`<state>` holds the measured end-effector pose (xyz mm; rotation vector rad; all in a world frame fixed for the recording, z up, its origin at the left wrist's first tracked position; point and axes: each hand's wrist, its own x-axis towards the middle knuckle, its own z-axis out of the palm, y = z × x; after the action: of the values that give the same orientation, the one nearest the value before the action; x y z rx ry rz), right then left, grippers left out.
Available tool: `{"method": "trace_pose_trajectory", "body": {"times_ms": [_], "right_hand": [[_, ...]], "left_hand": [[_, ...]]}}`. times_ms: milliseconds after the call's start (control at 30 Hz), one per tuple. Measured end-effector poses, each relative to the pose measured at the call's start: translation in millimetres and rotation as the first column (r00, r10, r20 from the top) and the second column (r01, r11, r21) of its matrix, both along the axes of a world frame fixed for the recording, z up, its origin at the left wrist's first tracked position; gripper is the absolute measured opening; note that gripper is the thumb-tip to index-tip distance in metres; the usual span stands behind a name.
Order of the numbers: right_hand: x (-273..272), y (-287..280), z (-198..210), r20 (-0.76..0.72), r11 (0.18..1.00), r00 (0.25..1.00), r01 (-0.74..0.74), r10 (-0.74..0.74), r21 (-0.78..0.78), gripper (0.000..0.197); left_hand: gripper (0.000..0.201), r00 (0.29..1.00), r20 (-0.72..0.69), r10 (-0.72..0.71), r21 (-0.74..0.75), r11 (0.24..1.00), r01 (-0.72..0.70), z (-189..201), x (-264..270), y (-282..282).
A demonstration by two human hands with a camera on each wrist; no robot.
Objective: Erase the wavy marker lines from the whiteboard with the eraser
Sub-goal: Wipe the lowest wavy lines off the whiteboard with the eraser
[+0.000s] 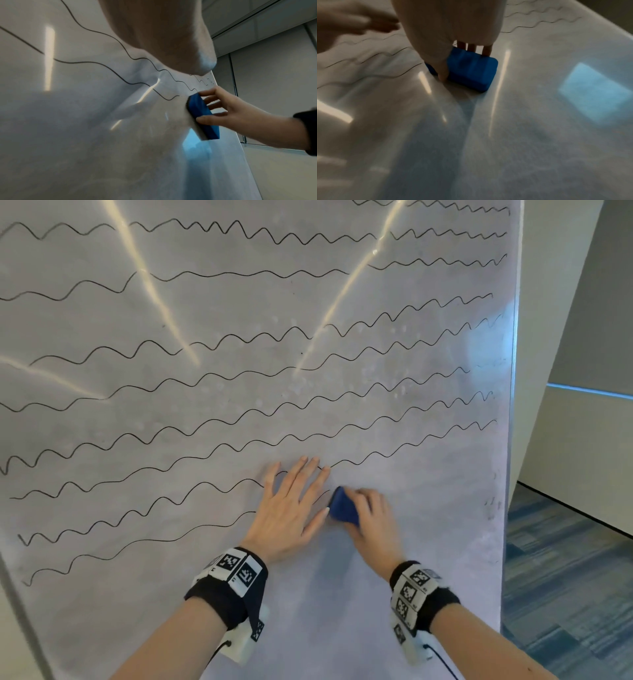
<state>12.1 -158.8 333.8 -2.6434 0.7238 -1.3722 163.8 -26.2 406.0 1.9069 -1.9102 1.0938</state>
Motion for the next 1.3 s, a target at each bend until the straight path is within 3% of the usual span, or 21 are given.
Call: {"method": "trace_pose_trajectory", "body": {"times_ms": [167,233,333,433,600,667,733,867,967,1033,1133,1233,1300], "right_hand": [[-1,-15,7,0.257,0.956,0.953,0.085,-0.159,0.280,0.069],[12,3,6,0.229,0.967,0.964,0.082,-0.138,0.242,0.069],[22,26,-3,0.055,0.998,0.998,0.005,-0.009,0.069,0.071],[3,7,-6,-0.022,1.000,1.000,-0.016,0.016,-0.006,0.074],[-40,-50,-1,0.200,0.938,0.969,0.068,-0.143,0.340,0.067],[-32,-49,5,0.228,0.911,0.952,0.099,-0.204,0.400,0.065],[-15,-30,8,0.225,0.938,0.963,0.065,-0.149,0.342,0.065],[19,26,1,0.042,0.993,0.999,-0.012,0.007,0.117,0.068],[7,14,-2,-0.019,1.000,1.000,-0.021,0.021,0.001,0.073],[-9,-9,-5,0.052,0.993,0.998,0.027,-0.033,0.111,0.070],[-14,-30,-3,0.254,0.921,0.949,0.077,-0.185,0.382,0.066],[13,-8,0,0.314,0.889,0.907,0.120,-0.279,0.443,0.066],[36,22,-2,0.279,0.889,0.927,0.108,-0.252,0.446,0.067]], "left_hand": [[0.061,0.999,0.004,0.041,-0.001,0.999,-0.041,-3,6,16],[0.062,0.998,0.002,0.066,0.002,0.998,-0.066,-2,5,17],[0.061,0.996,-0.019,0.086,0.001,0.996,-0.086,0,-2,14],[0.061,0.996,-0.016,0.084,0.004,0.996,-0.084,1,-8,9],[0.061,0.994,-0.003,0.108,0.011,0.994,-0.108,0,-17,6],[0.061,0.994,-0.023,0.104,-0.001,0.995,-0.104,-1,-20,7],[0.061,0.994,-0.043,0.101,-0.007,0.995,-0.101,-2,-23,9],[0.060,0.995,-0.055,0.087,-0.010,0.996,-0.088,-1,-20,13],[0.060,0.994,-0.038,0.099,0.005,0.995,-0.099,3,-11,16],[0.061,0.994,-0.022,0.106,0.018,0.994,-0.106,4,-5,19],[0.062,0.995,0.009,0.097,0.031,0.995,-0.098,4,7,28],[0.061,0.996,0.027,0.082,0.026,0.996,-0.083,2,20,36],[0.061,0.997,0.035,0.071,0.029,0.997,-0.072,0,26,39]]}}
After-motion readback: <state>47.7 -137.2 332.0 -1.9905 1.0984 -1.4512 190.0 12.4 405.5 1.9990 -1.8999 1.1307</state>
